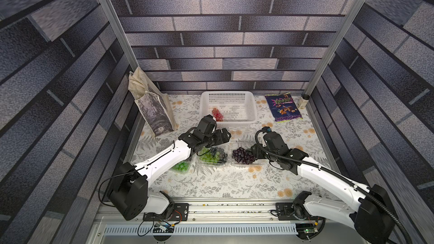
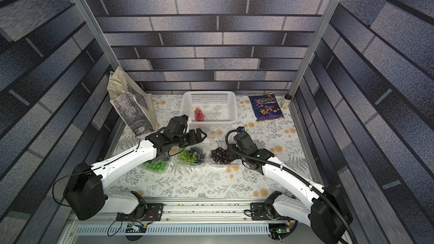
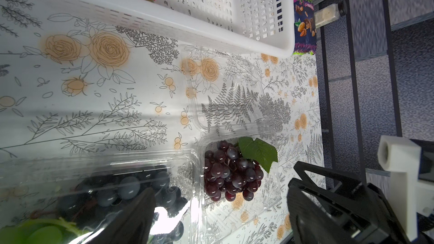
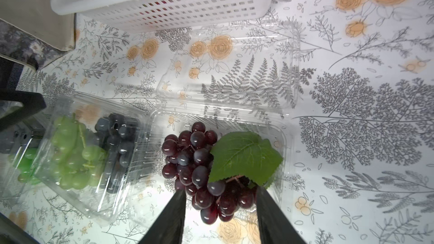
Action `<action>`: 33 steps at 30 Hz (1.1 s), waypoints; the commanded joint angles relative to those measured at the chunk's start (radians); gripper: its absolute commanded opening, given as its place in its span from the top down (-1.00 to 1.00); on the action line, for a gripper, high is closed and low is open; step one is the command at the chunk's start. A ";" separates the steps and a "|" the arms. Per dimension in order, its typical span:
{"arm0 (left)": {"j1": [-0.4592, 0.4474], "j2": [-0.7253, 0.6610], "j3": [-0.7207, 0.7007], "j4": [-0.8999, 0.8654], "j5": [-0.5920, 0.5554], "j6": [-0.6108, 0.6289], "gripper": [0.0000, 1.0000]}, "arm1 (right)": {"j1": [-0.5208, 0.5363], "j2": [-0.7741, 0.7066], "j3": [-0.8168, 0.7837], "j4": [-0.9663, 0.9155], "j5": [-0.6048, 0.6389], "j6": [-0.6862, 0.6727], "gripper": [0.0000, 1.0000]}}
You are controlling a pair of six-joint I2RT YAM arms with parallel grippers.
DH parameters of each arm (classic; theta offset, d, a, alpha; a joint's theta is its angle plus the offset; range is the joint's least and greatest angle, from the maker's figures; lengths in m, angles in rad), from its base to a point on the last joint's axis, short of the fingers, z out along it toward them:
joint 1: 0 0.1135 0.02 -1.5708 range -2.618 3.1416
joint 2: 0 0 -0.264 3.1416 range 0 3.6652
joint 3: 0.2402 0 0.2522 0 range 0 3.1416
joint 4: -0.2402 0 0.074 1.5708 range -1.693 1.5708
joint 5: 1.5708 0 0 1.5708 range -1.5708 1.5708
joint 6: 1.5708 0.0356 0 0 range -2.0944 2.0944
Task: Pack grapes into containers
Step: Place the grape into the packing box, then pick up the grape from the basket.
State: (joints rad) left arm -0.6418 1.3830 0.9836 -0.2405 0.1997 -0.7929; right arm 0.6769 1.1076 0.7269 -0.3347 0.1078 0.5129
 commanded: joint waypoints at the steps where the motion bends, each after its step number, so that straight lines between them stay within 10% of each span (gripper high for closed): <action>1: 0.006 -0.026 0.048 -0.045 -0.033 0.007 -0.80 | 0.006 0.028 0.143 -0.046 0.005 -0.078 -0.04; 21: 0.292 -0.030 0.166 -0.230 0.021 0.047 -0.81 | -0.150 1.018 1.137 -0.042 -0.328 -0.198 -0.05; 33: 0.350 0.061 0.168 -0.204 0.081 0.056 -0.79 | -0.176 1.274 1.310 -0.033 -0.482 -0.126 -0.06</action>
State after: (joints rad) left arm -0.2993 1.4361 1.1397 -0.4458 0.2569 -0.7620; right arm 0.5079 2.3604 1.9881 -0.3641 -0.3096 0.3595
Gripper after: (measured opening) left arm 0.896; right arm 0.527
